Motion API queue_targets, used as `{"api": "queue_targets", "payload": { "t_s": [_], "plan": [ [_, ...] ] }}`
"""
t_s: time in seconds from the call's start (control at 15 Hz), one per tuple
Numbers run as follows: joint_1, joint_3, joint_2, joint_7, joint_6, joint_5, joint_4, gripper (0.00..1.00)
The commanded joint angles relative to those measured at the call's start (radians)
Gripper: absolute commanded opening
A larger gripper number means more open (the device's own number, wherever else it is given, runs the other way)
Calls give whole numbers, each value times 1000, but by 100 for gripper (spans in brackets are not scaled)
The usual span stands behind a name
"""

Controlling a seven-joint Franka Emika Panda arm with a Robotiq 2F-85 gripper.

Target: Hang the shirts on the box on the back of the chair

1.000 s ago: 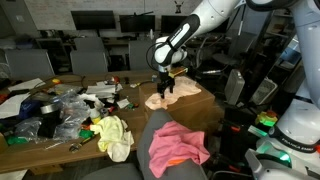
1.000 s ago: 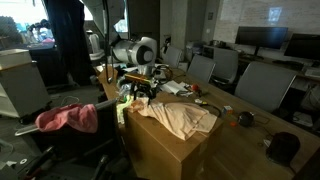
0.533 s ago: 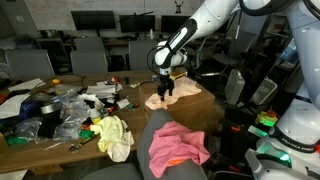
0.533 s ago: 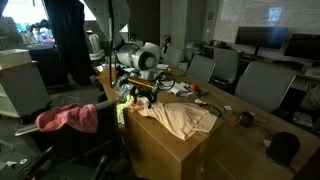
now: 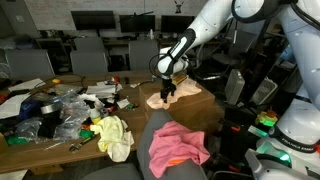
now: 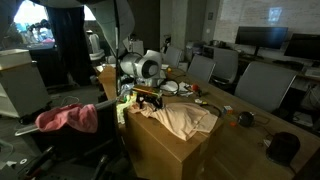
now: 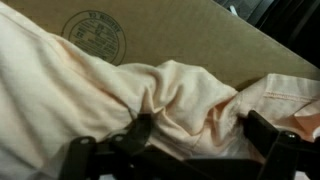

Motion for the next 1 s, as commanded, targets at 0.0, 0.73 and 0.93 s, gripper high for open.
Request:
{"api": "queue_targets", "payload": {
  "t_s": [0.0, 0.73, 0.93],
  "plan": [
    [12, -18, 22, 18, 29, -37, 15, 74],
    [-26, 15, -92, -2, 11, 18, -70, 0],
    [-41, 20, -210, -15, 53, 58, -172, 4]
  ]
}}
